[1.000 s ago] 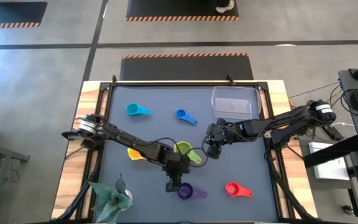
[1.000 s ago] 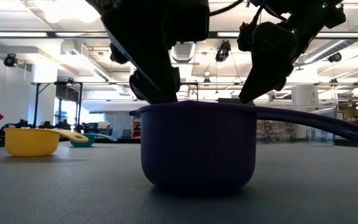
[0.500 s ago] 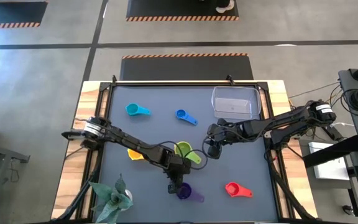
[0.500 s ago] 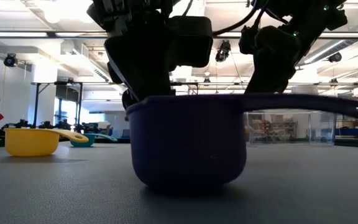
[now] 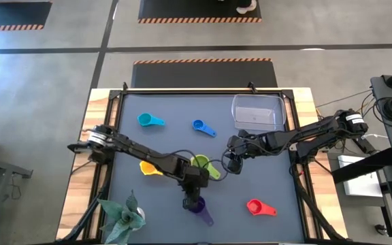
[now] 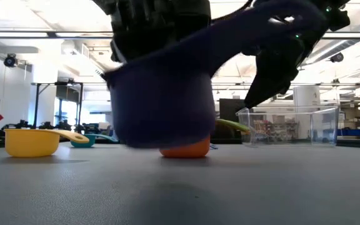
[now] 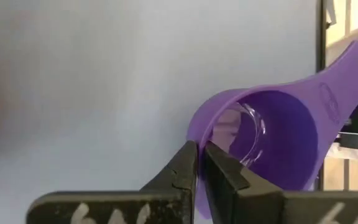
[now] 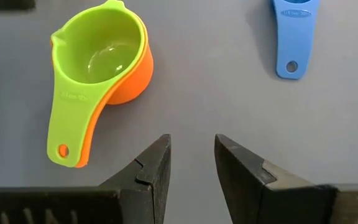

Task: Nest measuring cups in basket
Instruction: Stack the violet measuring cup on top of the green measuring cup

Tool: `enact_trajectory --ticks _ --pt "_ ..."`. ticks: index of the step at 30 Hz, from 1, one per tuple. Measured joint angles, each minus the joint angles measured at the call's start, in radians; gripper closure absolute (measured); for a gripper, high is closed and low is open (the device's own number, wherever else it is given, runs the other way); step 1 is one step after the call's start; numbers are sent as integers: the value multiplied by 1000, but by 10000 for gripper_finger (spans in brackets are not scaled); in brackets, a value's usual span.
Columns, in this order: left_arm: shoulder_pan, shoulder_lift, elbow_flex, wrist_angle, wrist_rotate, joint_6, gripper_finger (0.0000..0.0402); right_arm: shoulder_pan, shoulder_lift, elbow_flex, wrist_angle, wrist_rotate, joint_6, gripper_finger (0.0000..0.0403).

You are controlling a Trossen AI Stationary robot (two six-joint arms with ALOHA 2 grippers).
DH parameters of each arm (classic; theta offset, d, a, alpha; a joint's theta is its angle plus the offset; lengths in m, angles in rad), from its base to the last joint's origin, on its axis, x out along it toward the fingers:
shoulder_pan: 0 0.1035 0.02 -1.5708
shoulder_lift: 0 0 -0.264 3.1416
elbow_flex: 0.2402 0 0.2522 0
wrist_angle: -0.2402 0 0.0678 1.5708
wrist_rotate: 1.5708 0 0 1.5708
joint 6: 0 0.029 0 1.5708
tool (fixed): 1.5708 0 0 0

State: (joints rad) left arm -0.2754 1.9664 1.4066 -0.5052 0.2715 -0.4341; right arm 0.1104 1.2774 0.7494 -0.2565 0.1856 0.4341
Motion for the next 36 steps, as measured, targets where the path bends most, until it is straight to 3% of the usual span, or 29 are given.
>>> enact_trajectory --ticks 6,12,22,36 --pt "72 -7 98 -201 -28 70 400 0 0 0 0 0 -11 289" --pt "152 -15 158 -281 -54 85 400 0 0 -1 -1 -2 -15 289" --pt "251 -77 168 -317 -149 119 401 0 0 -1 -6 -9 -18 289" --pt "335 -65 124 -321 -150 137 401 0 0 -1 -8 -4 -34 289"
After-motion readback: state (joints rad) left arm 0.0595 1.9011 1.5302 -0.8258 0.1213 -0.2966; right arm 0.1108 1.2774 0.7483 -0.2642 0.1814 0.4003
